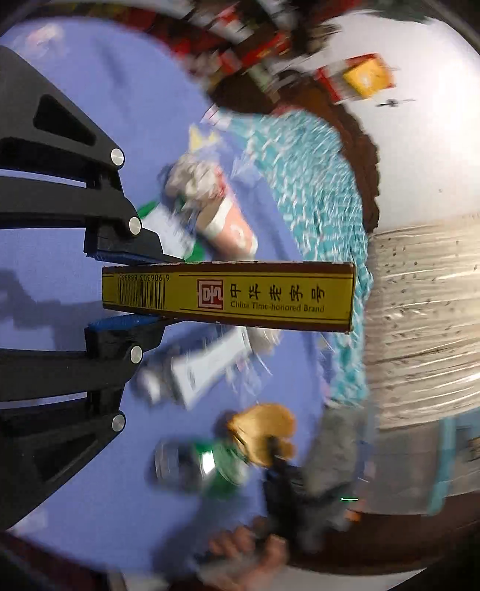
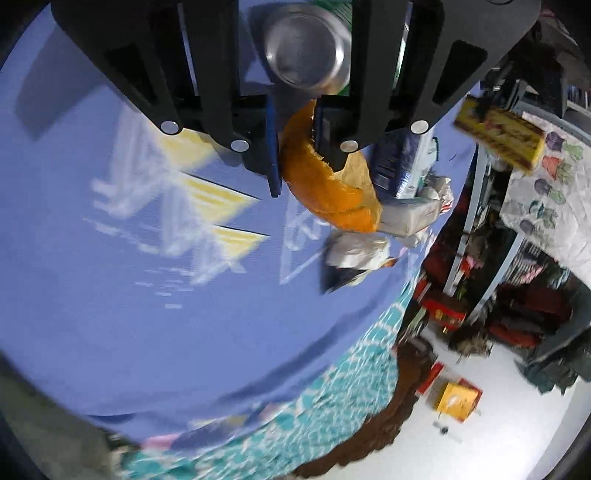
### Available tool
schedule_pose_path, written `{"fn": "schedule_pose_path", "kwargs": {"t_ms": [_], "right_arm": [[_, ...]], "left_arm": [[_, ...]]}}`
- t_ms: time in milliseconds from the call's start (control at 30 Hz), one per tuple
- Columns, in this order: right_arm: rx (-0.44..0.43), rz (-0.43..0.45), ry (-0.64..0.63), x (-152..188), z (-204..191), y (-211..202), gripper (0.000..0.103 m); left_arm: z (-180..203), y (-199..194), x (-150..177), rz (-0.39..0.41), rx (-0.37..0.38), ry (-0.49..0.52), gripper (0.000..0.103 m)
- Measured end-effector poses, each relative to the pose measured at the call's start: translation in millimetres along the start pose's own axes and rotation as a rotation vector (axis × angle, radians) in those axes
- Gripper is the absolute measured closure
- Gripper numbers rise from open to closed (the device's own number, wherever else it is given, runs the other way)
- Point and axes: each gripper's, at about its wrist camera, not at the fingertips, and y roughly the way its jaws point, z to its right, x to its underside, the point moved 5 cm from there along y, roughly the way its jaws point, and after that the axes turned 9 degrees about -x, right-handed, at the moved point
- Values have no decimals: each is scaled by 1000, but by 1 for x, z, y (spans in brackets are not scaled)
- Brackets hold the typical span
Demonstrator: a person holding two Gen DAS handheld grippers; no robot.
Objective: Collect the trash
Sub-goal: 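Grasp the yellow snack box with the left gripper while the right gripper approaches the orange peel, then grasp the orange peel with the right gripper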
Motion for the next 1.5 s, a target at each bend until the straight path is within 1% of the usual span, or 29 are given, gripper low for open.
{"fn": "schedule_pose_path", "kwargs": {"t_ms": [100,133,200,300,333,400,433,500,533,567,600,633,667,700,800,933,1100,1167,1200,1233,1433,1500], "right_arm": [[9,61,67,19,28,-43,86],[9,84,100,27,39,-58,86],[15,121,157,42,59,-83,86],[35,172,243,71,89,-120,86],[44,180,255,80,95,-129,86],[76,189,244,92,100,-144,85],[100,190,221,100,100,-152,82],[137,191,182,111,99,-161,82],[154,194,162,115,98,-164,77],[164,200,151,119,98,-166,59],[166,219,137,122,98,-170,47],[150,244,118,123,95,-173,23],[152,262,103,123,90,-174,16],[176,283,75,124,84,-176,16],[223,282,-14,126,70,-175,16],[261,294,-62,127,61,-170,13],[302,271,-125,131,55,-158,8],[320,272,-145,134,53,-158,6],[331,274,-157,135,52,-159,6],[341,274,-169,135,51,-159,6],[384,260,-236,137,42,-155,4],[400,241,-265,136,39,-149,4]], "left_arm": [[14,-26,10,-11,153,-65,82],[19,-30,14,-18,190,-78,82],[40,-30,22,-64,294,-114,82],[75,-25,37,-129,358,-117,82],[89,-21,40,-151,396,-114,82],[106,-19,40,-174,450,-111,82],[120,-19,38,-180,490,-99,82],[138,-21,36,-174,525,-72,82],[151,-22,33,-173,544,-49,82],[158,-21,31,-178,554,-39,82],[166,-17,30,-192,560,-32,82],[170,-13,31,-209,560,-30,82],[175,-7,32,-224,559,-29,82],[180,-5,36,-239,554,-30,82],[185,1,42,-279,529,-45,82],[181,-3,49,-285,506,-55,81],[187,-6,50,-281,477,-30,80],[190,-3,49,-291,464,-26,74],[192,-1,47,-295,452,-25,65],[195,0,45,-295,444,-26,60],[203,6,29,-277,412,-13,52],[204,10,25,-283,402,-12,52]]}}
